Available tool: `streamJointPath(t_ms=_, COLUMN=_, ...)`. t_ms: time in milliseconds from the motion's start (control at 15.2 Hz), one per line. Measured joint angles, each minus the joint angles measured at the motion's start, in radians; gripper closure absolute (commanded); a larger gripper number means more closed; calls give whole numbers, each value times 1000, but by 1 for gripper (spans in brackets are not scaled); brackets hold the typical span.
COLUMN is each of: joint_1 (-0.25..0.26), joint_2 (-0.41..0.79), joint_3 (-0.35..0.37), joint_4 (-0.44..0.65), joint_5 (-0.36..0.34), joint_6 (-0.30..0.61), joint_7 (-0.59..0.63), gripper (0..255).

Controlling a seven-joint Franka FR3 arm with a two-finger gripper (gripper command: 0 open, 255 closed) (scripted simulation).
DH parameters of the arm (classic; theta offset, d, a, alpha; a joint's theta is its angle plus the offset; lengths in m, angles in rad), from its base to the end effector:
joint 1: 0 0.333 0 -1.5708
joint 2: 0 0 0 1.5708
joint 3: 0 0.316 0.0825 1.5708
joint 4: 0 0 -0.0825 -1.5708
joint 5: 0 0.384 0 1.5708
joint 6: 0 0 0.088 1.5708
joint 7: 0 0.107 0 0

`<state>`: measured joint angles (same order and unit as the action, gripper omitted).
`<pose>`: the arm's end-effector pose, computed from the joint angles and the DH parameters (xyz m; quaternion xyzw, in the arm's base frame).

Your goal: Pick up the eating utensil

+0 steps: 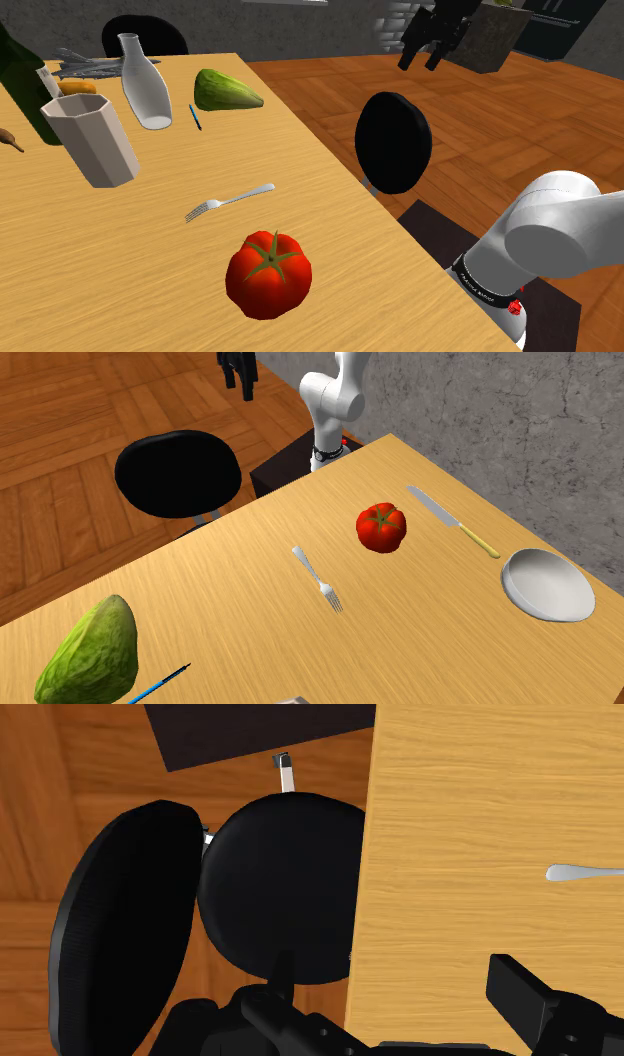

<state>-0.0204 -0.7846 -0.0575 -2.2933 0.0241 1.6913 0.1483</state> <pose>0.3183 -0.0293 0.6315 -0.9897 0.1062 -0.0892 0.0362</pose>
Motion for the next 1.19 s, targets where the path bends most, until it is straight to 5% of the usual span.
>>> streamJointPath(t_ms=1188, joint_1=189, joint_2=403, joint_3=137, joint_4=70, joint_5=20, joint_6=327, joint_7=-179, gripper=0)
